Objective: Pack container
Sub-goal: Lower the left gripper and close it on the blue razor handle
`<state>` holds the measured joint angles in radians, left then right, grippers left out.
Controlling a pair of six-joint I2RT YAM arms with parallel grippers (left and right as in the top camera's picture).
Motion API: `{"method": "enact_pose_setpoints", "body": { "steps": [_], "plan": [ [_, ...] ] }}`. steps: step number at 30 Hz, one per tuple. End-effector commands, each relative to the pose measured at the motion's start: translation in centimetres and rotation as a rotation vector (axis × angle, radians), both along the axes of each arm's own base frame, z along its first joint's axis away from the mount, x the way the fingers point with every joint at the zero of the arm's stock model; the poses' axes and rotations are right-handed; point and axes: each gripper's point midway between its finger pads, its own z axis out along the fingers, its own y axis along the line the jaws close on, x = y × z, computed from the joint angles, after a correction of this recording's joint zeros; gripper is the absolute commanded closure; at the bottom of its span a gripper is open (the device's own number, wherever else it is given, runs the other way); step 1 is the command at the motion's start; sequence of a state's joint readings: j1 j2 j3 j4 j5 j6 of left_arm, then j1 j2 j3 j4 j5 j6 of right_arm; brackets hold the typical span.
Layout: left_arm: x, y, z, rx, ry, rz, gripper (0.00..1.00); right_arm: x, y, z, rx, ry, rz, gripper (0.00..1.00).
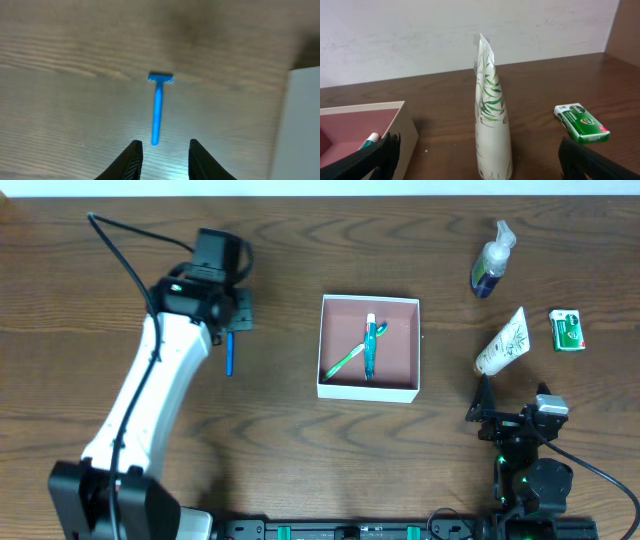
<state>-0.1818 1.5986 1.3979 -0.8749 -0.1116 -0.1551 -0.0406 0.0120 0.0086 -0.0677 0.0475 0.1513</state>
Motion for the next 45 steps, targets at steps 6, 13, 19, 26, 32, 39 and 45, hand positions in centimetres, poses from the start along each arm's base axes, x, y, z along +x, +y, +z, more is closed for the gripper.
{"method": "enact_pose_setpoints", "body": {
  "steps": [6,13,19,26,32,39,45],
  "plan": [
    [0.4,1.4,-6.6,-0.114,0.188,-0.110,0.69,0.0,0.3,-0.1,-0.010,0.002,0.014,0.01],
    [0.4,1.4,-10.9,-0.125,0.292,-0.103,0.69,0.0,0.3,-0.1,-0.010,0.002,0.014,0.01],
    [0.2,1.5,-13.2,-0.123,0.344,-0.092,0.69,0.0,0.3,-0.1,-0.010,0.002,0.014,0.01],
    [0.1,1.8,-14.7,-0.112,0.380,-0.088,0.69,0.0,0.3,-0.1,-0.010,0.002,0.014,0.01],
    [-0.3,1.8,-15.9,-0.111,0.414,-0.085,0.69,0.0,0.3,-0.1,-0.010,0.002,0.014,0.01],
    [-0.2,2.1,-16.1,-0.090,0.412,-0.080,0.69,0.0,0.3,-0.1,-0.010,0.002,0.014,0.01],
    [-0.3,2.1,-16.4,-0.090,0.420,-0.080,0.69,0.0,0.3,-0.1,-0.010,0.002,0.014,0.01]
  ]
}}
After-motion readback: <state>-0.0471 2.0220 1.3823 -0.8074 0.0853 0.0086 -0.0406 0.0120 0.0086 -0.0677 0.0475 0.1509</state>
